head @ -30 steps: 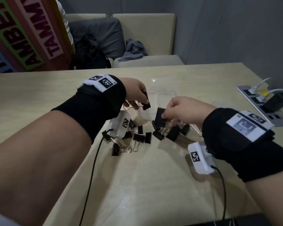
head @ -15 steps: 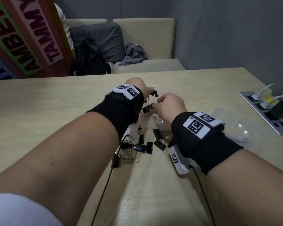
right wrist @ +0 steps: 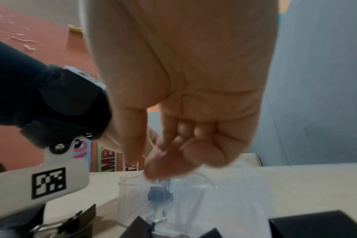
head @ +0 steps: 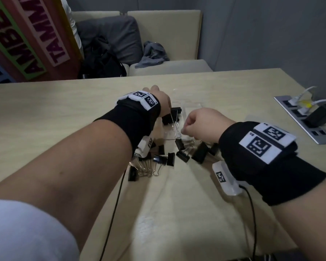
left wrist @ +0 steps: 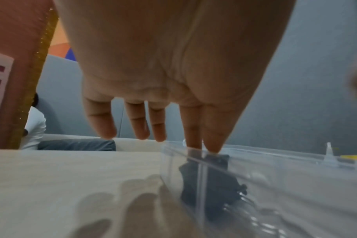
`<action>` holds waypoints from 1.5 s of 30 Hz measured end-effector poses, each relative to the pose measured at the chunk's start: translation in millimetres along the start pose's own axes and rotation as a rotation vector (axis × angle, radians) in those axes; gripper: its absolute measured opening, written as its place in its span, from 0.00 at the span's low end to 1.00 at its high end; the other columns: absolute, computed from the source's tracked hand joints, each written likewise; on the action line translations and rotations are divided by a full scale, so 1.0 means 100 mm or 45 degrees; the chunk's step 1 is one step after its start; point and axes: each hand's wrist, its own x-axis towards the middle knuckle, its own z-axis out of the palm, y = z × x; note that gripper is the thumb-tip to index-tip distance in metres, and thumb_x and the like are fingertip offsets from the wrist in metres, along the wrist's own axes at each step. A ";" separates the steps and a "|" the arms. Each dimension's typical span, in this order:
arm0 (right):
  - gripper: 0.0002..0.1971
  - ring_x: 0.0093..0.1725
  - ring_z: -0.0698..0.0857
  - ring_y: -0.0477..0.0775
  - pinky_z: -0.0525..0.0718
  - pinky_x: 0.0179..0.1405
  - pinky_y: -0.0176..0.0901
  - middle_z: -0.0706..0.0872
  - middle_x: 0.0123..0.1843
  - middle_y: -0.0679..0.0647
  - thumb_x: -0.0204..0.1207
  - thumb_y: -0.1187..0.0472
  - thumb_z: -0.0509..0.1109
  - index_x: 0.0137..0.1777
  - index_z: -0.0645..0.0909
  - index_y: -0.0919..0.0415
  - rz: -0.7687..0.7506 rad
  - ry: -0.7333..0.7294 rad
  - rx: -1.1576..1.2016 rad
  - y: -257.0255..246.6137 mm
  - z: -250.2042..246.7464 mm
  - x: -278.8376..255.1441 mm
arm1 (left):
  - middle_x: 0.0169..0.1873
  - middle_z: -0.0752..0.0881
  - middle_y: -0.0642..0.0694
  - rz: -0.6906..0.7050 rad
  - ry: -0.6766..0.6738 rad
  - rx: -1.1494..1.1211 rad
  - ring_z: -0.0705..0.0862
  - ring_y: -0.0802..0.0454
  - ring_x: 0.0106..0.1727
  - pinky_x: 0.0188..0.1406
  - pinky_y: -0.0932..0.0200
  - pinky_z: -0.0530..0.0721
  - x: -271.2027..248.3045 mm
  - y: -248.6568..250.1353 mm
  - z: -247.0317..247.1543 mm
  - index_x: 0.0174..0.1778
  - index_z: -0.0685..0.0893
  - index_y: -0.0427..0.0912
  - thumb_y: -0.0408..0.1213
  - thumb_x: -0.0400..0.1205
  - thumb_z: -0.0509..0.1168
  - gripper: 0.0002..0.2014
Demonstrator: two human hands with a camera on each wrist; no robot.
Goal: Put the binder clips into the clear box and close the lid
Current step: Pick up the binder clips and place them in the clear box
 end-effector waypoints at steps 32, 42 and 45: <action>0.21 0.44 0.79 0.59 0.68 0.25 0.40 0.75 0.36 0.52 0.76 0.51 0.68 0.65 0.73 0.61 0.097 0.021 -0.447 -0.33 0.22 -0.45 | 0.34 0.81 0.45 0.070 -0.301 0.442 0.77 0.42 0.39 0.32 0.57 0.73 -1.06 -0.71 0.24 0.46 0.87 0.39 0.49 0.77 0.69 0.15; 0.17 0.47 0.84 0.59 0.84 0.41 0.52 0.85 0.52 0.56 0.72 0.50 0.72 0.57 0.77 0.57 0.057 0.368 0.010 -0.16 -0.06 0.01 | 0.47 0.87 0.44 0.169 0.043 0.145 0.82 0.43 0.47 0.40 0.55 0.78 -0.85 -0.74 -0.17 0.57 0.85 0.42 0.50 0.78 0.65 0.17; 0.18 0.51 0.83 0.57 0.84 0.51 0.54 0.83 0.57 0.54 0.72 0.48 0.74 0.57 0.78 0.53 0.026 0.470 0.060 -0.11 -0.08 0.22 | 0.54 0.86 0.44 0.306 0.198 -0.035 0.78 0.47 0.47 0.45 0.55 0.77 -0.74 -0.60 -0.22 0.61 0.83 0.45 0.45 0.78 0.66 0.16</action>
